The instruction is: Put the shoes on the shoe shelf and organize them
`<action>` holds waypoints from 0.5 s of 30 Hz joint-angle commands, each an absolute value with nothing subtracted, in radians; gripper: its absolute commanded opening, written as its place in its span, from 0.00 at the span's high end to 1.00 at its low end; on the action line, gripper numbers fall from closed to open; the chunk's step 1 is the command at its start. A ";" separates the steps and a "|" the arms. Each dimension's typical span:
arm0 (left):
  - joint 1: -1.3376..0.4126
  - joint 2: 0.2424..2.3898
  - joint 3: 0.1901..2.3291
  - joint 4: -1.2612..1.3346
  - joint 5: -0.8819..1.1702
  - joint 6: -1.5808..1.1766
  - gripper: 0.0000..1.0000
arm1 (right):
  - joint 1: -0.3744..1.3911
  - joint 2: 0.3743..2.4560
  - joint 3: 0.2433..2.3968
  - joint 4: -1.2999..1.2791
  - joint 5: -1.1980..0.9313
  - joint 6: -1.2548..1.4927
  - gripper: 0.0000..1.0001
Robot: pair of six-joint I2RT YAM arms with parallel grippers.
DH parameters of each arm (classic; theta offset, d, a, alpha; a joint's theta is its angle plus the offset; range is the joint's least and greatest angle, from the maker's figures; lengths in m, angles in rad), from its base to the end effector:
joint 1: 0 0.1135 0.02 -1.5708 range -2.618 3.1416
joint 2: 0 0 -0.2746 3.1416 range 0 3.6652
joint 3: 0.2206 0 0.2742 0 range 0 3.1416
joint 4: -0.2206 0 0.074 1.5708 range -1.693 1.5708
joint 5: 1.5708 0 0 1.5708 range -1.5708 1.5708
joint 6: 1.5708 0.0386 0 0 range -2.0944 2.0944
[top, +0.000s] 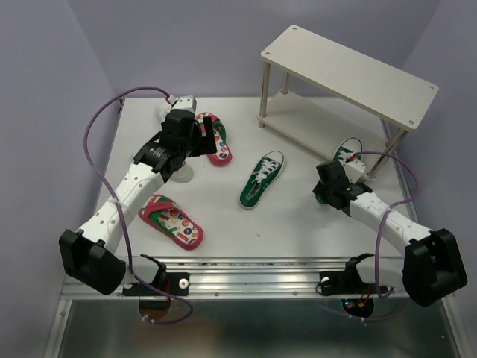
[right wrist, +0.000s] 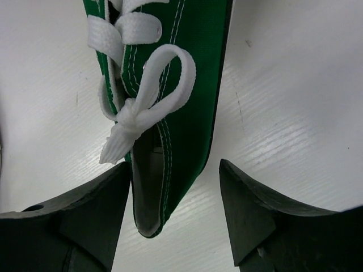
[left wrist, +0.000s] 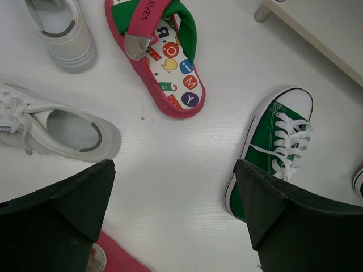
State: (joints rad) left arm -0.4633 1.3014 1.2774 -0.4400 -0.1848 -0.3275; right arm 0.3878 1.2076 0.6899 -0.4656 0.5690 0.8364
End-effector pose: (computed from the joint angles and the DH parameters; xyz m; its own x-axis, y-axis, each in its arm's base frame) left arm 0.2858 -0.1349 0.3817 -0.4731 -0.1171 -0.8732 0.1480 0.9665 -0.2098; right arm 0.2334 0.0729 0.2013 -0.5476 0.4518 -0.7043 0.5437 0.8319 0.1109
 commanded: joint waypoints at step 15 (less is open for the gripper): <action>-0.469 1.354 1.328 -0.390 -0.163 -0.336 0.02 | 0.483 1.221 0.690 -0.463 0.589 0.871 0.37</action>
State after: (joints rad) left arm -0.4637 1.3598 1.2778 -0.4328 -0.1677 -0.3317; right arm 0.4644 1.2057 0.6746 -0.4858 0.5457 0.8528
